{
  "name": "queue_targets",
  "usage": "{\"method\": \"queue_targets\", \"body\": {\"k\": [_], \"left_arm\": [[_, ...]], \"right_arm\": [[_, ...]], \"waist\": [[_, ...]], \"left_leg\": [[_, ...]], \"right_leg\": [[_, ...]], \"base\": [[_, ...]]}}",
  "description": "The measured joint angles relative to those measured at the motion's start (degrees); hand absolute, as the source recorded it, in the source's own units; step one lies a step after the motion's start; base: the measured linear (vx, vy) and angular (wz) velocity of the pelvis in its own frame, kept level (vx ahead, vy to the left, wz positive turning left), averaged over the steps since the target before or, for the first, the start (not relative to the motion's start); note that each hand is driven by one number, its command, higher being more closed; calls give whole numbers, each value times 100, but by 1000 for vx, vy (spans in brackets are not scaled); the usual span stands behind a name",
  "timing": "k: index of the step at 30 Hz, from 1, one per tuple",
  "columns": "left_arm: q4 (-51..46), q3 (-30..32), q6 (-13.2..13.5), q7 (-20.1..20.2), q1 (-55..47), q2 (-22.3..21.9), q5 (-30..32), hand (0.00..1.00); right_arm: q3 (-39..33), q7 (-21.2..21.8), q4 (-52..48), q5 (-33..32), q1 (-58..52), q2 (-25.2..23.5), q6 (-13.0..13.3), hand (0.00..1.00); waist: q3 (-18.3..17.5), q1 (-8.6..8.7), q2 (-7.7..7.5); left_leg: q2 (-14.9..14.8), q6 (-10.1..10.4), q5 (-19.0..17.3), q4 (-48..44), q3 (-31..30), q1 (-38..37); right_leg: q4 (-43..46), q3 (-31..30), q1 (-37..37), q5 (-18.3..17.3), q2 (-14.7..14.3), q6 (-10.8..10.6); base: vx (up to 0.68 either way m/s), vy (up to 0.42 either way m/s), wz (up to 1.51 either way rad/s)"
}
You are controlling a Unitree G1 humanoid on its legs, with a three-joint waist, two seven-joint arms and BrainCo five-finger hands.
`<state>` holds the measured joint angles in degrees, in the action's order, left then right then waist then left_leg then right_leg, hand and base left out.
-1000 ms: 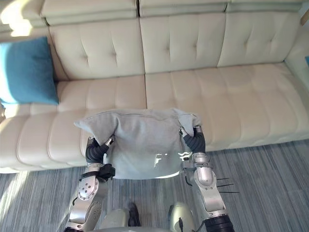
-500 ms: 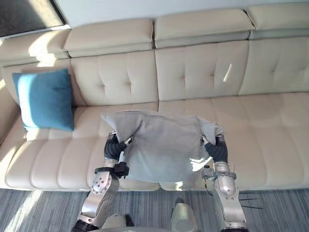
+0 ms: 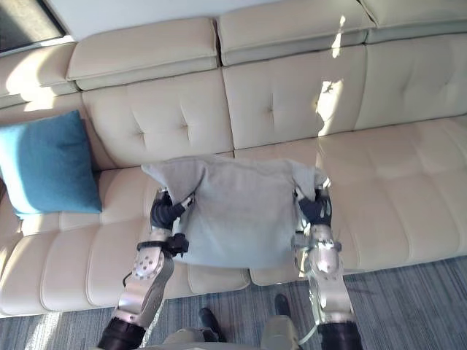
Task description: Pick up cushions and gather them together orderly.
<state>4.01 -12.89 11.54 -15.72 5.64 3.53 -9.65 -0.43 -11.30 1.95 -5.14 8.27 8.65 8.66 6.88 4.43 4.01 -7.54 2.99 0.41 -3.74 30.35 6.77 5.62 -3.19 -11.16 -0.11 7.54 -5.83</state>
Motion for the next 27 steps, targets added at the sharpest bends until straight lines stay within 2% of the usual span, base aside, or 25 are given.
{"method": "queue_targets", "body": {"k": [2,4,5,7,12,17,23,24,27], "left_arm": [[237,14,1,-292,484,150,182,100],[741,129,2,-706,1541,316,366,100],[859,186,1,-792,1801,371,394,100],[1219,327,3,-1184,2724,544,593,100],[1829,641,11,-1727,4472,879,941,100],[2376,777,39,-1967,5927,1272,1050,100],[2858,854,40,-1938,6672,1373,1048,100],[2981,856,39,-1920,6743,1373,1032,0],[3131,860,21,-1890,6775,1356,1009,0]], "right_arm": [[166,-247,317,157,773,116,3,100],[309,-607,853,403,2062,297,9,100],[320,-683,961,471,2358,344,8,100],[355,-1022,1280,729,3442,482,8,100],[308,-1695,1625,1216,5135,635,3,100],[135,-2211,2176,1608,6514,757,1,100],[-32,-2340,2930,1657,7158,802,-19,100],[-34,-2337,3085,1639,7180,808,-19,0],[-139,-2307,3246,1413,7188,803,-23,0]], "waist": [[6,-14,-2],[156,-13,-25],[223,-9,-41],[511,-21,-70],[978,-51,-55],[1396,-86,10],[1719,-193,47],[1764,-209,52],[1861,-232,54]], "left_leg": [[-17,-18,45,-14,47,221],[-40,-100,173,-64,30,672],[-38,-114,198,-76,14,752],[-39,-205,269,-160,-62,1070],[-32,-294,526,-216,-363,1730],[56,-337,1019,184,-603,2300],[129,-307,1294,335,-787,2801],[143,-308,1295,328,-829,2908],[169,-286,1332,310,-850,3176]], "right_leg": [[-28,-50,-256,146,-32,34],[-75,-76,-664,402,-53,67],[-75,-73,-729,431,-48,70],[-76,-41,-976,543,-31,67],[-66,150,-1449,690,-14,81],[146,360,-2133,746,-4,76],[438,468,-2778,737,51,77],[535,467,-2925,714,66,84],[806,421,-3281,610,97,80]], "base": [[-73,-5,-25],[-126,-8,-2],[-195,-3,10],[-171,-1,14],[-126,-2,25],[-123,-14,25],[-77,-18,14],[-52,-7,10],[-39,3,12]]}}
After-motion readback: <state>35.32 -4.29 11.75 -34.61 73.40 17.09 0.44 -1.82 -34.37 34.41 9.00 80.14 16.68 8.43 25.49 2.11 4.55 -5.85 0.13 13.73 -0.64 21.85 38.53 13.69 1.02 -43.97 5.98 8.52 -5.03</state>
